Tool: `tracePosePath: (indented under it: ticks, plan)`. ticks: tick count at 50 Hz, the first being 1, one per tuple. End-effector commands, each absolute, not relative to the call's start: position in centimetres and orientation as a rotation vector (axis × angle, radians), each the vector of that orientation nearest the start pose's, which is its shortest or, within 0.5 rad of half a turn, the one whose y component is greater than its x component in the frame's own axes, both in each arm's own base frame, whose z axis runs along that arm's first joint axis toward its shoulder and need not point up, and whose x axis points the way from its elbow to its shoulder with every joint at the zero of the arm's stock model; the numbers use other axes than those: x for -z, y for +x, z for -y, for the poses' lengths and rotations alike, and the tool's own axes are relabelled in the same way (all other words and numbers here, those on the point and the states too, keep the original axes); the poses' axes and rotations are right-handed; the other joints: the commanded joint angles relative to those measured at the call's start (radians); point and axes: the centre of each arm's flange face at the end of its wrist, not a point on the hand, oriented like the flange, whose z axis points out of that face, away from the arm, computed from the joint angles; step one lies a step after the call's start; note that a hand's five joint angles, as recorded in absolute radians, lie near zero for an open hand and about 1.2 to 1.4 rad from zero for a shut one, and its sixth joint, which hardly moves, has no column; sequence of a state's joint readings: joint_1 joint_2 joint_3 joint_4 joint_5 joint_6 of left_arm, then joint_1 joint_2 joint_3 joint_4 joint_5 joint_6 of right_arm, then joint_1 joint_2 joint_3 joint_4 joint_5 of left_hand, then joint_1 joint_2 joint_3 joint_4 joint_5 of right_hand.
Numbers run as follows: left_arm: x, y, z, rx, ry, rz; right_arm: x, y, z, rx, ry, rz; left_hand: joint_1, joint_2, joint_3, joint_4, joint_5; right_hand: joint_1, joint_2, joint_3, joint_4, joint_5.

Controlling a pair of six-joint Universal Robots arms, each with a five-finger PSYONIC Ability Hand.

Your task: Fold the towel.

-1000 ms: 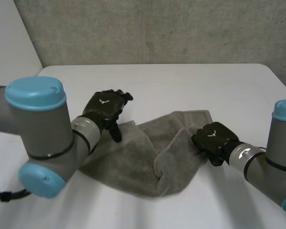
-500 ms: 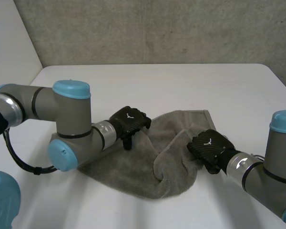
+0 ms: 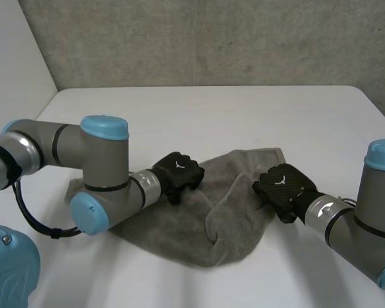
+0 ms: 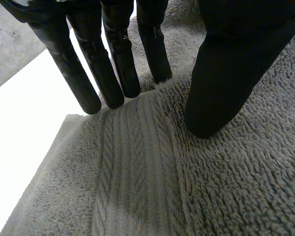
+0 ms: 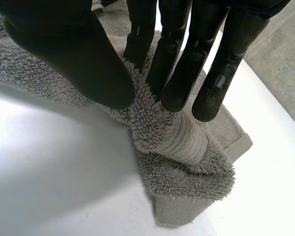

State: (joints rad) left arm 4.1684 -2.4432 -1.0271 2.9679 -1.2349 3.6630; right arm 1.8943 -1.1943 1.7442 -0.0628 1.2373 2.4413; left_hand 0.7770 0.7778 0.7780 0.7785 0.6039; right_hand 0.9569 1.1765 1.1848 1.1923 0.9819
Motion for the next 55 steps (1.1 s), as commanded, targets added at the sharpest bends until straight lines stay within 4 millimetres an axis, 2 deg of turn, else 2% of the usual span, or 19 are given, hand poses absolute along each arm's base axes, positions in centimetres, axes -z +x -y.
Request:
tracePosePath:
  ticks: [1,12,15,17,19,28,31,35,36,37,38,39,40,44,47,50,52,54,55]
  plan:
    - [-12.3,-35.7,27.9,1.734,1.787,-2.341,-15.0,25.1,24.1,1.607,-1.508,-2.123,-0.191,-0.191,-0.192,-0.192,-0.192,0.439,0.220,0.211,0.204,0.240]
    - [-12.6,-35.8,27.9,1.739,1.779,-2.333,-14.9,25.1,24.1,1.607,-1.520,-2.114,-0.117,-0.118,-0.118,-0.119,-0.119,0.439,0.220,0.211,0.204,0.240]
    - [-12.4,-36.0,27.6,1.731,1.793,-2.335,-14.8,25.1,24.2,1.603,-1.522,-2.114,0.153,0.152,0.152,0.151,0.151,0.439,0.220,0.211,0.204,0.240]
    - [-12.3,-36.0,27.4,1.729,1.796,-2.337,-14.7,25.1,24.2,1.600,-1.522,-2.115,0.527,0.526,0.526,0.525,0.525,0.439,0.220,0.211,0.204,0.240]
    - [-12.3,-36.1,27.4,1.732,1.796,-2.338,-14.7,25.2,24.3,1.600,-1.522,-2.115,0.618,0.618,0.617,0.617,0.617,0.439,0.220,0.211,0.204,0.240]
    - [-14.8,-36.7,29.3,1.886,1.733,-2.234,-17.1,26.2,27.4,1.776,-1.567,-2.026,0.619,0.618,0.618,0.618,0.618,0.439,0.220,0.211,0.204,0.240]
    - [-17.8,-36.9,31.7,2.034,1.597,-2.121,-19.4,27.0,30.0,1.921,-1.537,-1.968,0.619,0.618,0.618,0.618,0.618,0.439,0.220,0.211,0.204,0.240]
    - [-24.9,-36.0,36.0,2.308,1.262,-1.853,-23.1,28.2,32.4,2.156,-1.428,-1.847,0.619,0.618,0.618,0.618,0.618,0.439,0.220,0.211,0.204,0.240]
    - [-24.9,-36.0,36.0,2.309,1.261,-1.852,-25.5,29.0,33.4,2.306,-1.322,-1.750,0.619,0.618,0.618,0.618,0.618,0.439,0.220,0.211,0.204,0.240]
    - [-27.9,-35.8,36.7,2.419,1.150,-1.752,-27.8,29.4,34.5,2.457,-1.182,-1.658,0.619,0.618,0.618,0.618,0.618,0.439,0.220,0.211,0.204,0.240]
    - [-30.9,-35.6,36.8,2.529,1.052,-1.660,-27.8,29.4,34.5,2.458,-1.180,-1.657,0.619,0.618,0.618,0.618,0.618,0.439,0.220,0.211,0.204,0.240]
    - [-31.0,-35.6,36.8,2.530,1.051,-1.659,-29.8,29.5,35.4,2.588,-1.032,-1.571,0.619,0.618,0.618,0.618,0.618,0.439,0.220,0.211,0.204,0.240]
    - [-33.6,-35.4,36.7,2.629,0.962,-1.587,-31.4,29.2,36.0,2.685,-0.898,-1.502,0.619,0.618,0.618,0.618,0.618,0.439,0.220,0.211,0.204,0.240]
    - [-37.0,-34.7,35.9,2.810,0.811,-1.547,-33.0,29.2,36.3,2.780,-0.759,-1.401,0.619,0.618,0.618,0.618,0.618,0.439,0.220,0.211,0.204,0.240]
    - [-36.5,-34.5,35.8,2.816,0.799,-1.602,-32.3,29.5,35.9,2.756,-0.766,-1.415,0.619,0.618,0.618,0.618,0.618,0.439,0.220,0.211,0.204,0.240]
    - [-33.9,-34.1,35.3,2.739,0.825,-1.762,-30.5,30.2,35.1,2.685,-0.823,-1.458,0.619,0.618,0.618,0.618,0.618,0.439,0.220,0.211,0.204,0.240]
    - [-31.9,-33.9,35.0,2.676,0.860,-1.845,-29.0,30.5,34.5,2.627,-0.879,-1.484,0.619,0.618,0.618,0.618,0.618,0.439,0.220,0.211,0.204,0.240]
    - [-26.4,-33.4,34.0,2.490,0.937,-2.048,-27.4,30.7,34.2,2.571,-0.946,-1.509,0.619,0.618,0.618,0.618,0.618,0.439,0.220,0.211,0.204,0.240]
    - [-26.4,-33.4,34.0,2.489,0.937,-2.049,-25.5,30.8,33.7,2.497,-1.011,-1.542,0.619,0.618,0.618,0.618,0.618,0.439,0.220,0.211,0.204,0.240]
